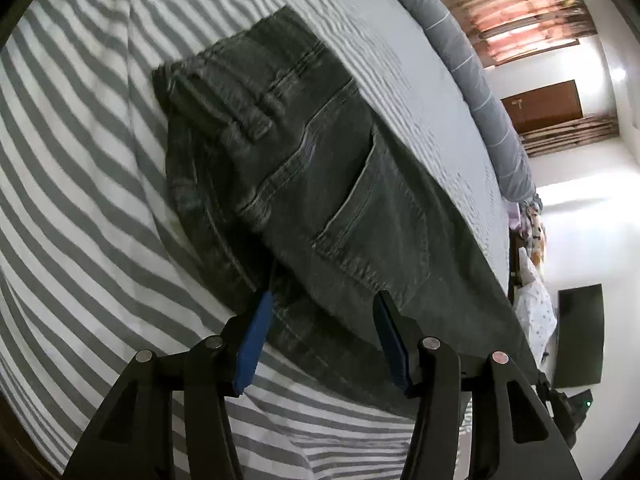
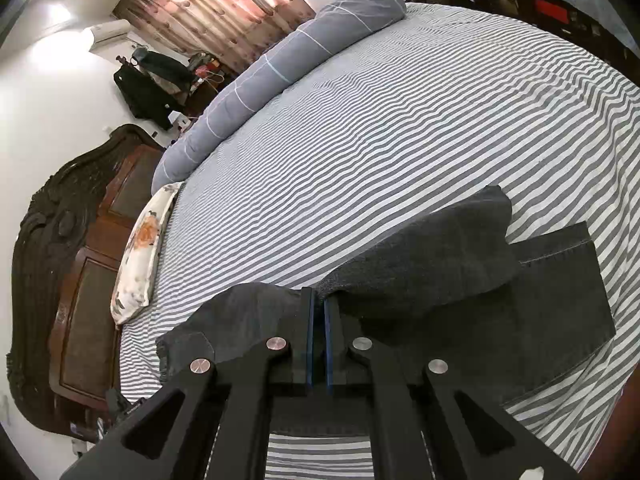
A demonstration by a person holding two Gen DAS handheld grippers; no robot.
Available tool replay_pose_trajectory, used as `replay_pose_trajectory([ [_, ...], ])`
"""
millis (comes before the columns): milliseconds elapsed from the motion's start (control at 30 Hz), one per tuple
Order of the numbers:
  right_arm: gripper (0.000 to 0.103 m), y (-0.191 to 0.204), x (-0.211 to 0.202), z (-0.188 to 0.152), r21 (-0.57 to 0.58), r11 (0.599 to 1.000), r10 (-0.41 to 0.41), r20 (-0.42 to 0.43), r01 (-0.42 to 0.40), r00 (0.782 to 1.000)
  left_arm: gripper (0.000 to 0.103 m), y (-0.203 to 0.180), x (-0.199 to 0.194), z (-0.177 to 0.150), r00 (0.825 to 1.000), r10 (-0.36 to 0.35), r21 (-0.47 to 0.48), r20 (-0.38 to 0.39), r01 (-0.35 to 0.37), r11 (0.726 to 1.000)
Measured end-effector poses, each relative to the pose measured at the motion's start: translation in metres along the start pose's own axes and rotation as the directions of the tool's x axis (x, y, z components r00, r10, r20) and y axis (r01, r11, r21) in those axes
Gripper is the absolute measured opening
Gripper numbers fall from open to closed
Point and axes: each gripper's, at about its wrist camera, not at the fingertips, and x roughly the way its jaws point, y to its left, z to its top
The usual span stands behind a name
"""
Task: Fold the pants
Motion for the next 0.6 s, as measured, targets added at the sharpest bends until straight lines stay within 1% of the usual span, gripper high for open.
replay_pose_trajectory([
  [67, 0.004, -0.001, -0.001, 0.002, 0.005, 1.0, 0.0, -0.001, 0.0, 1.0, 0.054, 0.001, 0.003, 0.003, 1.0, 0.018, -0.012, 0.014, -0.018, 1.0],
  [167, 0.004, -0.001, -0.003, 0.002, 0.008, 1.0, -0.001, 0.003, 0.001, 1.0, 0.054, 0.006, 0.006, 0.011, 0.999, 0.007, -0.082, 0.052, -0.003, 0.997],
  [267, 0.004, -0.002, -0.002, 0.002, 0.007, 1.0, -0.007, 0.0, 0.007, 1.0, 0.054, 0.01, 0.004, 0.025, 0.993, 0.052, -0.11, 0.11, -0.04, 0.993],
  [333, 0.004, -0.004, 0.002, -0.001, -0.007, 1.0, -0.024, -0.011, 0.024, 1.0, 0.052, 0.016, 0.0, 0.034, 0.988, 0.056, -0.136, 0.146, -0.036, 0.99],
  [400, 0.004, -0.008, 0.004, -0.007, -0.016, 0.999, -0.035, -0.03, 0.034, 0.999, 0.032, 0.019, -0.006, 0.043, 0.984, 0.055, -0.157, 0.172, -0.028, 0.987],
  [433, 0.004, -0.009, 0.008, -0.011, -0.023, 0.999, -0.046, -0.044, 0.045, 0.998, 0.014, 0.018, -0.007, 0.045, 0.98, 0.073, -0.142, 0.186, -0.047, 0.989],
  [467, 0.004, -0.012, 0.01, -0.016, -0.024, 0.998, -0.05, -0.057, 0.049, 0.997, 0.011, 0.016, -0.01, 0.048, 0.977, 0.088, -0.123, 0.196, -0.065, 0.99],
  [533, 0.004, -0.018, 0.013, -0.025, -0.017, 0.998, -0.054, -0.086, 0.053, 0.995, 0.008, 0.008, -0.019, 0.055, 0.969, 0.109, -0.072, 0.221, -0.095, 0.993],
  [600, 0.004, -0.021, 0.015, -0.034, -0.019, 0.998, -0.057, -0.108, 0.055, 0.993, 0.008, -0.006, -0.032, 0.064, 0.96, 0.119, 0.005, 0.254, -0.124, 0.992],
])
